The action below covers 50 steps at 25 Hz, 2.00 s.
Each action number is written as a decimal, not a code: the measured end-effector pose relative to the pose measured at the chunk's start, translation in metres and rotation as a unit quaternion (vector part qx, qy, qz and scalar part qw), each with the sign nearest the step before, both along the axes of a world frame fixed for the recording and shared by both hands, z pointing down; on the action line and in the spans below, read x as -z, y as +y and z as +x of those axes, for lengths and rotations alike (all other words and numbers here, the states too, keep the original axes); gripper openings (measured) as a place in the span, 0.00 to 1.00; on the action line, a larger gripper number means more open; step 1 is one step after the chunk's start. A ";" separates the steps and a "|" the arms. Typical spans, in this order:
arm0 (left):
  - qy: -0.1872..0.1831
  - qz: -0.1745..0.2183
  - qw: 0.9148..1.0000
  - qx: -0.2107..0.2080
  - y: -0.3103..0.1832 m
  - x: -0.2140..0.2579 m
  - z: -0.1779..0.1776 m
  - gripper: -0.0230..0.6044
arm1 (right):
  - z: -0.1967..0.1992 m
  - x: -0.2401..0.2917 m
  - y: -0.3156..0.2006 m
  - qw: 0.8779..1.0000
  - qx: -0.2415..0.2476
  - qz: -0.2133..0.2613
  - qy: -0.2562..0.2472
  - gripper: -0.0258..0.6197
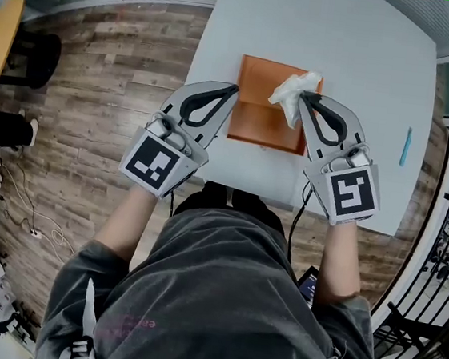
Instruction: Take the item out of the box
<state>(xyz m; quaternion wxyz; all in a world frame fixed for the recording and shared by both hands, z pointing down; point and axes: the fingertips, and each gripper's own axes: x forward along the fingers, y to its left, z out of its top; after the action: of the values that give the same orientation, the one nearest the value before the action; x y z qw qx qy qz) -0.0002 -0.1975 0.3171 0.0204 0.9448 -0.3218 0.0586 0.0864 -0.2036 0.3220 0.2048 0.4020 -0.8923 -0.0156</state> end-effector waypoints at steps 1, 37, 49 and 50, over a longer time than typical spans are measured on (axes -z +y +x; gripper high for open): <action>0.000 0.005 1.000 -0.002 -0.003 0.004 -0.001 0.04 | -0.001 0.005 -0.002 1.000 -0.003 0.005 -0.004 0.05; 0.039 0.081 0.995 -0.048 0.002 0.085 0.019 0.04 | 0.008 0.116 0.024 0.984 -0.048 0.111 -0.133 0.05; 0.031 0.075 0.995 -0.056 0.001 0.084 0.023 0.04 | 0.010 0.123 0.023 0.981 -0.050 0.108 -0.150 0.05; 0.031 0.075 0.995 -0.057 0.001 0.082 0.023 0.04 | 0.010 0.121 0.022 0.982 -0.050 0.107 -0.150 0.05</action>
<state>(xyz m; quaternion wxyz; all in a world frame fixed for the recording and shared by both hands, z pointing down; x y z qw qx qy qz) 0.0227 -0.1963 0.2350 -0.0436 0.9618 -0.2703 0.0063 0.0963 -0.1812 0.2010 0.0249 0.4632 -0.8850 -0.0404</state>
